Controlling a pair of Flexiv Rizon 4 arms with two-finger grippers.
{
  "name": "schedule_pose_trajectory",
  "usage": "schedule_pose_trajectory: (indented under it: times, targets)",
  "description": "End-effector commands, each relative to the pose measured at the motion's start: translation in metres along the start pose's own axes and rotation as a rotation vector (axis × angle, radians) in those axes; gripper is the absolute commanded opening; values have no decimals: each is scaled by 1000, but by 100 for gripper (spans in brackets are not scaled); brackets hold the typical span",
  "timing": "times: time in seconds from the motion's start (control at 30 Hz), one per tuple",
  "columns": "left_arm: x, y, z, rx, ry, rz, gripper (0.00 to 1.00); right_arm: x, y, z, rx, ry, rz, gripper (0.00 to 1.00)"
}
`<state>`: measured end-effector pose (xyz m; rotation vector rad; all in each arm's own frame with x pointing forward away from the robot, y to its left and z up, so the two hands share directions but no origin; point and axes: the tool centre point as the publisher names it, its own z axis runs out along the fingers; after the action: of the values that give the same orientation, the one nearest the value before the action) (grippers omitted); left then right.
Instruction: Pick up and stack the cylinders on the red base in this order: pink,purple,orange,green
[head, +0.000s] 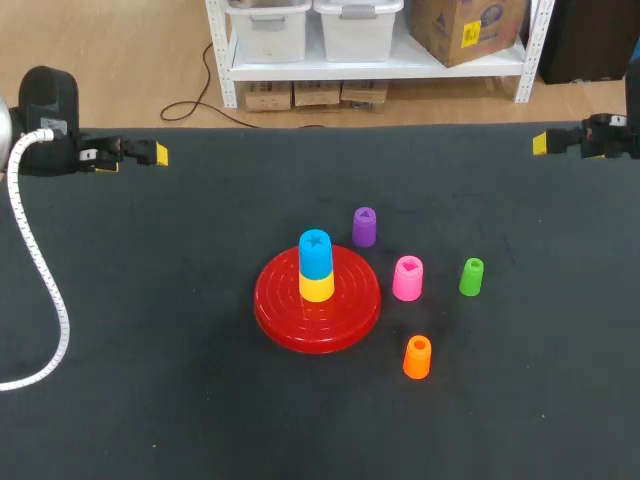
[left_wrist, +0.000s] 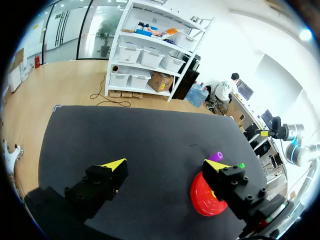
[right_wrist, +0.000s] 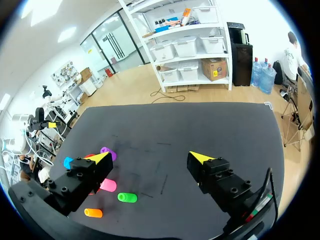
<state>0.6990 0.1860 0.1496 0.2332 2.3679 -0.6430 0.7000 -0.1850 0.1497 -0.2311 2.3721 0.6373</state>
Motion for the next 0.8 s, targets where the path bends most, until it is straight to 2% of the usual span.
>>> schedule_pose_trajectory:
  times: [0.03, 0.1, 0.27, 0.47, 0.6, 0.7, 0.8]
  targets:
    - [-1, -1, 0, -7, 5, -1, 100, 0, 0, 0, 0, 1, 0, 100]
    - [-2, -3, 0, -4, 10, 13, 100, 0, 0, 0, 0, 1, 0, 100]
    - [-2, -17, -8, 93, -66, 151, 100, 0, 0, 0, 0, 1, 0, 100]
    - [9, -43, -18, 256, -104, 413, 100, 0, 0, 0, 0, 1, 0, 100]
    - [25, -71, -22, 411, -61, 657, 100, 0, 0, 0, 0, 1, 0, 100]
    - [37, -89, -24, 517, -42, 771, 100, 0, 0, 0, 0, 1, 0, 100]
    - [49, -101, -24, 579, -26, 875, 100, 0, 0, 0, 0, 1, 0, 100]
